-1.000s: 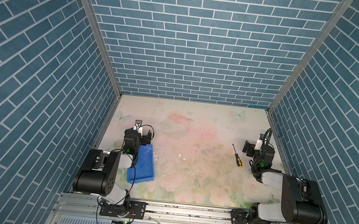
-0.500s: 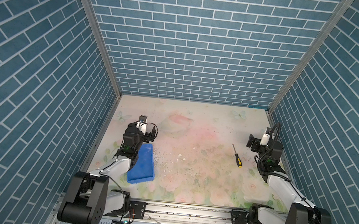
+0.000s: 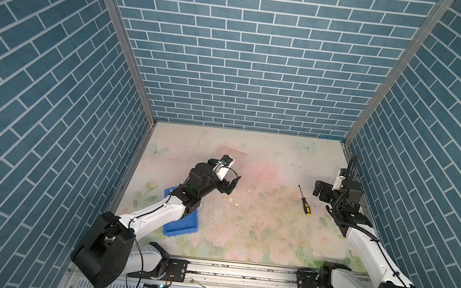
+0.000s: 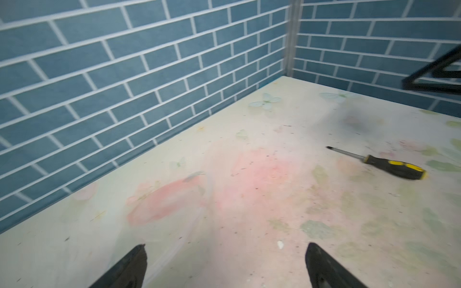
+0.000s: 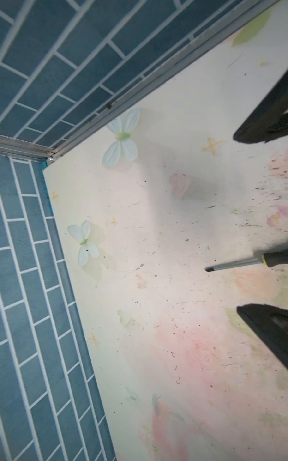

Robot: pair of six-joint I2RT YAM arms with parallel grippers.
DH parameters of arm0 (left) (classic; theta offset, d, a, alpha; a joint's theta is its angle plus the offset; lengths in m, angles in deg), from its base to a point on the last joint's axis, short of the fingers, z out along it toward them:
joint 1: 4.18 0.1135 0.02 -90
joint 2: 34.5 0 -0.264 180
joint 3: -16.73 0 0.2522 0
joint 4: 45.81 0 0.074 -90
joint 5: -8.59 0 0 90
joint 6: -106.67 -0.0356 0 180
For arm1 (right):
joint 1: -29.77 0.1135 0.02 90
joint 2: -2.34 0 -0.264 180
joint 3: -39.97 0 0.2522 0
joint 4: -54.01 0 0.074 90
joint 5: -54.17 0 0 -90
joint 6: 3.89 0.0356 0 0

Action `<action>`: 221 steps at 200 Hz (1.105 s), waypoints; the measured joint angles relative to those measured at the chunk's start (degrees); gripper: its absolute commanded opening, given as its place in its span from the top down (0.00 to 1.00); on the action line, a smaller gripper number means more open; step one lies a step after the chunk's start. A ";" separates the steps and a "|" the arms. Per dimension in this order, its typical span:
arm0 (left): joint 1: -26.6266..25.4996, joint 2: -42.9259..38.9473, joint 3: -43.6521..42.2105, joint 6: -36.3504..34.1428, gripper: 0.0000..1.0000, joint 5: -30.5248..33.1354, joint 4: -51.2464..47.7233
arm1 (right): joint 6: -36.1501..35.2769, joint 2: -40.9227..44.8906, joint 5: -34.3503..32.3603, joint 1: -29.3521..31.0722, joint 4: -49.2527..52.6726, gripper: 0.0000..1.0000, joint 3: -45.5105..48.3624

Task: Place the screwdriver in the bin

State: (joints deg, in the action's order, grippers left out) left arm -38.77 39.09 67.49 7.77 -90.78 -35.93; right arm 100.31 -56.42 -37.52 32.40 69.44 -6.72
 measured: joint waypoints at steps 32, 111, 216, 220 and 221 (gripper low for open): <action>-5.14 2.32 2.34 -2.12 0.00 -4.07 -2.86 | 1.05 -4.55 -0.68 3.39 7.50 0.01 -4.66; -11.63 9.75 7.45 -4.90 0.00 -10.69 -5.53 | 1.42 -22.91 -1.90 8.46 22.32 0.01 -17.40; -13.31 10.60 7.58 -4.79 0.00 -11.23 -5.60 | 3.61 -29.38 0.83 8.61 31.10 0.45 -19.45; -13.31 10.60 7.45 -4.79 0.00 -11.19 -5.44 | 3.54 -29.38 0.90 8.61 31.15 0.48 -19.45; -13.31 10.60 7.43 -4.79 0.00 -11.19 -5.42 | 3.56 -29.38 0.90 8.61 31.15 0.48 -19.43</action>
State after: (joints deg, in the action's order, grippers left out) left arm -52.08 49.69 74.92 2.98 -101.97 -41.35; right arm 103.87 -85.79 -36.62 41.01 100.58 -26.15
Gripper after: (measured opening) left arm 0.996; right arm 0.567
